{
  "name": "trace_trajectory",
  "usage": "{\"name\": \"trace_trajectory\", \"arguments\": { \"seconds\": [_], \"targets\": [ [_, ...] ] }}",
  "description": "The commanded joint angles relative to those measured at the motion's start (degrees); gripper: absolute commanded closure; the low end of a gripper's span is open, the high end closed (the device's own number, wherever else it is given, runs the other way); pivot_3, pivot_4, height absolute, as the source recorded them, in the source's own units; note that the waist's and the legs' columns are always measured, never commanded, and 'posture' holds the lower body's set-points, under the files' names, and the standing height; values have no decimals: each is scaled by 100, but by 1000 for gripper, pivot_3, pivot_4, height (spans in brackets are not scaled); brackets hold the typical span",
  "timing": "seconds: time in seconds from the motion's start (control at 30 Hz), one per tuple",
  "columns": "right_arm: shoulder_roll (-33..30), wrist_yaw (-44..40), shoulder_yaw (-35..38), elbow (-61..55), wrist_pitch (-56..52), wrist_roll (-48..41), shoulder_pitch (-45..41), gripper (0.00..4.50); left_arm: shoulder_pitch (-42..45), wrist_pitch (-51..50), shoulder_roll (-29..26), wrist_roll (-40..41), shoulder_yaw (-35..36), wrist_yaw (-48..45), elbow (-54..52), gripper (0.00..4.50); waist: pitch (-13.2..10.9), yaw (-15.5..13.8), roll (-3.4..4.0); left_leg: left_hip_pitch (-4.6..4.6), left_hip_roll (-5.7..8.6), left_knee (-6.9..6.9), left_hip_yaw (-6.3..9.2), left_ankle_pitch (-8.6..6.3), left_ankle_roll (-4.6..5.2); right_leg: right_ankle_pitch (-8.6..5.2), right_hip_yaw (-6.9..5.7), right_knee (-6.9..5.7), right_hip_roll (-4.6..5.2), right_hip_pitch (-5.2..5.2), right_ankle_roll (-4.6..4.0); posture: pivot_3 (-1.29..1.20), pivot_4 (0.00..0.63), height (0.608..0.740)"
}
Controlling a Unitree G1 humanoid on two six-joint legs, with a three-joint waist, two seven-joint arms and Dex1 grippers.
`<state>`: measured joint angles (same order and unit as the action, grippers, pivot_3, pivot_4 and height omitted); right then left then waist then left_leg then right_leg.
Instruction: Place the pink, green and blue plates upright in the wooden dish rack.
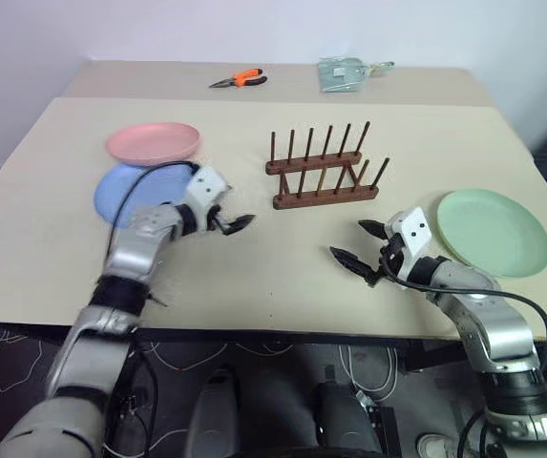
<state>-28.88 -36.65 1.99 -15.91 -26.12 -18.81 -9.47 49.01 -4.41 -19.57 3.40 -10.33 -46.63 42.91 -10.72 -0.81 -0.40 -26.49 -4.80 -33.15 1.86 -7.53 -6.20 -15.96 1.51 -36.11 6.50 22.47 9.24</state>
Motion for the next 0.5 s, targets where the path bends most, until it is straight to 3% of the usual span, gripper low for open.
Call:
{"name": "trace_trajectory", "arguments": {
  "seconds": [0.03, 0.2, 0.23, 0.3, 0.43, 0.47, 0.5],
  "targets": [
    [40, 232, 162, -448, -46, -41, 116, 0, 698, 664, 323, -182, 56, 18, 1139, 44, -1, 15, -2, 0, -1, 1, 0, 0, 0, 0, 0, -1, 0, 1, 0, 0, 150, 740],
    [12, 500, 314, -844, -41, 49, 632, 0, 1351, 917, 1092, -323, 126, 196, 2404, 44, -1, -7, -4, 0, 2, 3, 3, -1, 1, -2, -1, 3, 0, -3, 4, 0, 150, 740],
    [20, 541, 311, -881, -42, 55, 672, 0, 1377, 978, 1137, -386, 121, 264, 2515, 269, -1, 10, -4, 0, 3, 3, 3, -1, 1, -2, -1, 3, 0, -3, 4, 0, 150, 740],
    [21, 596, 304, -931, -39, 68, 730, 0, 1381, 1078, 1191, -453, 125, 288, 2627, 874, -1, 38, -4, 3, 0, 4, 3, -1, 0, -2, -1, -2, 0, 2, 3, 0, 150, 740],
    [-34, 615, 315, -949, -19, 73, 757, 0, 1321, 1207, 1233, -539, 124, 294, 2683, 2909, 0, 21, -3, 9, -1, 3, 4, 1, -3, -1, -1, -6, -1, -3, 2, 0, 150, 740],
    [-63, 597, 321, -944, -15, 75, 759, 0, 1282, 1294, 1236, -537, 127, 223, 2651, 3268, 0, 10, -3, 8, 0, 3, 4, 1, -3, -1, -1, -4, -1, -4, 2, 0, 150, 740],
    [-101, 574, 325, -943, -13, 83, 764, 0, 1229, 1431, 1241, -532, 129, 118, 2593, 3268, 0, 8, -3, 9, 0, 3, 4, 1, -3, -2, -1, -4, -1, -7, 2, 0, 150, 740]
  ]
}}
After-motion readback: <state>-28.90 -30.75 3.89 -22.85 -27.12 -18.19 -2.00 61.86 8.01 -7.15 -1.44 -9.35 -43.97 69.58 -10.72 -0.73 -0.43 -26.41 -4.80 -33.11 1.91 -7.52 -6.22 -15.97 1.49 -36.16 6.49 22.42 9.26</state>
